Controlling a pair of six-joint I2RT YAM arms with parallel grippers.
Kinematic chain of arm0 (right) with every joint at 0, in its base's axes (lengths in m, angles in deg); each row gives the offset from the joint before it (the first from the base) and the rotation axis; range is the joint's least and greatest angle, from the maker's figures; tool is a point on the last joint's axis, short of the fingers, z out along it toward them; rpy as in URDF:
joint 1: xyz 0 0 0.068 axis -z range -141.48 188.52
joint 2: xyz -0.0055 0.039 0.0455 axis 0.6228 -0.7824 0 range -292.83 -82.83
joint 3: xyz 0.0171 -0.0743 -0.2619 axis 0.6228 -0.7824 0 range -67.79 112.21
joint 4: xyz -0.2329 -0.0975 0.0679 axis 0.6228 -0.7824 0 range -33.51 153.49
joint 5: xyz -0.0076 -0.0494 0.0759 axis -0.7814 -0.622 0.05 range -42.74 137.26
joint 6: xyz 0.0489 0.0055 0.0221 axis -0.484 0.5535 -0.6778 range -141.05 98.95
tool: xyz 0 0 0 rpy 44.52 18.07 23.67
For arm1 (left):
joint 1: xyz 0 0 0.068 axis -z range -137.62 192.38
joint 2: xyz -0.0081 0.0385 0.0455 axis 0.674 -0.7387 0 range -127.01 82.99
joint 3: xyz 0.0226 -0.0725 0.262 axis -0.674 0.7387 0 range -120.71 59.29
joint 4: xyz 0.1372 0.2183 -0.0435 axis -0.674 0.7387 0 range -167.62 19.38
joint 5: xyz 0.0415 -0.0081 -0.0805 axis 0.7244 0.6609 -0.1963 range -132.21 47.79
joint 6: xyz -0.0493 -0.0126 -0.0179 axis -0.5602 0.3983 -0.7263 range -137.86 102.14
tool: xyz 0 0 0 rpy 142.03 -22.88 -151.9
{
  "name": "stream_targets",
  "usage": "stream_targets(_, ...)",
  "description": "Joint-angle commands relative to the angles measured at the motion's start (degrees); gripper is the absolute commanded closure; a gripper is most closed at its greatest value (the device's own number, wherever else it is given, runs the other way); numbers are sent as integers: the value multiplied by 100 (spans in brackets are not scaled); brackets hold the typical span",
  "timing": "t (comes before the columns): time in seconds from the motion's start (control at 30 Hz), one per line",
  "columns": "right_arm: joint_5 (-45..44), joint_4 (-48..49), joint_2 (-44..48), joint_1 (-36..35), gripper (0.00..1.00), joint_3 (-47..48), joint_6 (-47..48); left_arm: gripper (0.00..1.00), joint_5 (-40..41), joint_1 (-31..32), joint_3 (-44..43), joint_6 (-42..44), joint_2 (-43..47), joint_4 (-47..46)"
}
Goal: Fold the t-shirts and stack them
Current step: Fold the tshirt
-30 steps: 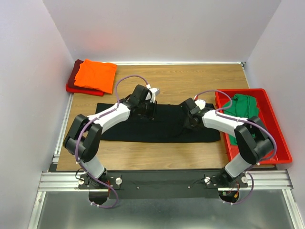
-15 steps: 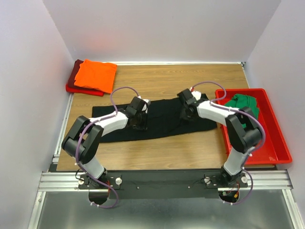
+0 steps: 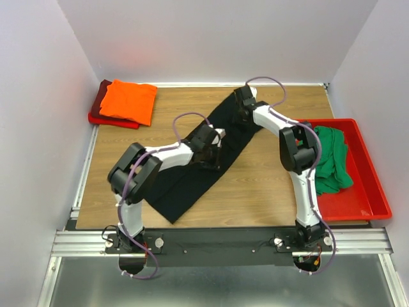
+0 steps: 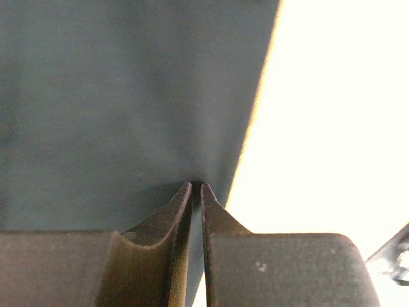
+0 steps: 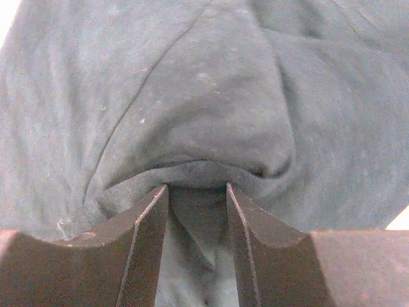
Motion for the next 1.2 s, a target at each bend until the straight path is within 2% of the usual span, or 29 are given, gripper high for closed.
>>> stream_targets(0.0, 325, -222, -1177, 46, 51, 1083, 1017, 83, -972, 160, -532, -449, -592, -318)
stream_targets(0.2, 685, -363, -1943, 64, 47, 2420, 1721, 80, -1640, 195, -1455, -1125, -1226, -986)
stream_targets(0.43, 957, -354, -2515, 55, 31, 3368, 2169, 69, -2081, 239, -2307, -1705, -1639, -1715)
stream_targets(0.53, 932, -363, -2621, 64, 28, 3634, 2135, 69, -2248, 230, -2528, -1742, -1588, -1830)
stream_targets(0.67, 844, -345, -2209, 55, 23, 3441, 1968, 69, -1363, 29, -2397, -1067, -894, -1024)
stream_targets(0.7, 783, -345, -2025, 55, 19, 3406, 1898, 71, -847, -137, -2188, -717, -718, -456)
stream_targets(0.83, 782, -328, -1401, 55, 11, 3029, 1678, 72, 482, -376, -1291, 59, 344, 392)
stream_targets(0.87, 808, -319, -1278, 55, 10, 2958, 1625, 72, 1051, -376, -1115, 173, 503, 646)
stream_targets(1.03, 730, -258, -531, 55, 7, 2518, 1388, 75, 2022, -332, -43, 324, 1295, 920)
stream_targets(1.17, 729, -249, -223, 55, 7, 2115, 1046, 77, 2453, -271, 266, 359, 1279, 1227)
